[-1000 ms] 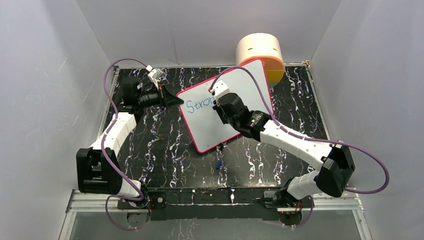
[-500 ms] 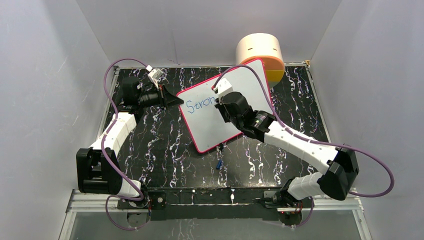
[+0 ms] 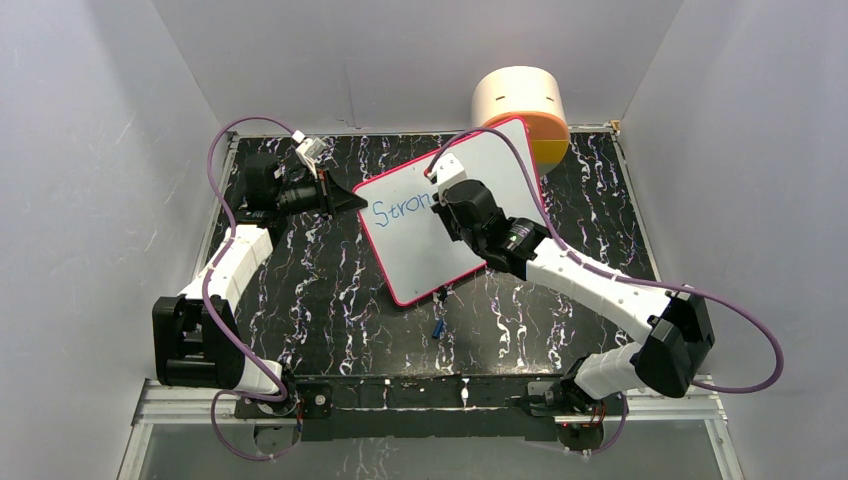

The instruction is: Write a sentence on the whiteboard

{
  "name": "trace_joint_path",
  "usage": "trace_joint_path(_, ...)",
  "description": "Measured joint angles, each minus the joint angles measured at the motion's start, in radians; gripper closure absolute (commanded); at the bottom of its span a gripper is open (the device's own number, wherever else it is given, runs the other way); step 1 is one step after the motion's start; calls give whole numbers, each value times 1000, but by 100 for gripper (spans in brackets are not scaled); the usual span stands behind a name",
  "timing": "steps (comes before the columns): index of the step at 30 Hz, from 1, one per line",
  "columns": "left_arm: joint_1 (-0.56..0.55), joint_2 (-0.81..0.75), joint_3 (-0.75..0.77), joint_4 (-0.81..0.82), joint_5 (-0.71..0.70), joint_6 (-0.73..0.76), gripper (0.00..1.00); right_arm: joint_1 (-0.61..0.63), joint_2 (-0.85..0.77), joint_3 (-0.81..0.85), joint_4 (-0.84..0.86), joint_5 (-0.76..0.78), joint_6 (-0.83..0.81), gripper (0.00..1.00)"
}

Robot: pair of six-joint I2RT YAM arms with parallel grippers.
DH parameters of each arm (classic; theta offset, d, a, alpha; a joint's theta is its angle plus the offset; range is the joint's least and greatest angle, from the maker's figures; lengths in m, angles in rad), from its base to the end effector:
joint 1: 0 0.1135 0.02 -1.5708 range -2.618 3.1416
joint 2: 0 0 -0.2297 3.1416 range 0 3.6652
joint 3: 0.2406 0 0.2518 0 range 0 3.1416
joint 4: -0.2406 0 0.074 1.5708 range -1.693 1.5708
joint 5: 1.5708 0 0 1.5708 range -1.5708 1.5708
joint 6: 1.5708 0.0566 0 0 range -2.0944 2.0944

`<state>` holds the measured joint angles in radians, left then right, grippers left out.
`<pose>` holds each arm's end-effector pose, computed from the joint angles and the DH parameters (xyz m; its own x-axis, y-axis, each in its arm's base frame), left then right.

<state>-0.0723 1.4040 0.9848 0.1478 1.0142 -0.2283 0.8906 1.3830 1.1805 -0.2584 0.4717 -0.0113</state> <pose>0.3254 -0.0718 0.2674 -0.4537 -0.0870 -0.8869 0.7713 0.4601 -0.4397 0.2339 0.2483 0.2934 -0.2748 -0.3557 -0.8933 -0.4397 0.8727 -0.2122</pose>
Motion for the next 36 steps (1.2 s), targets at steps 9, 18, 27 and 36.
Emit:
trace_joint_path(9,0,0,0,0,0,0,100,-11,5,2,14,-1,-14,100)
trace_joint_path(18,0,0,0,0,0,0,100,-13,23,11,29,-4,-19,100)
trace_joint_path(27,0,0,0,0,0,0,100,-13,26,24,39,-17,-22,100)
trace_joint_path(36,-1,0,2,-4,0,1,100,-14,29,26,48,-48,-23,100)
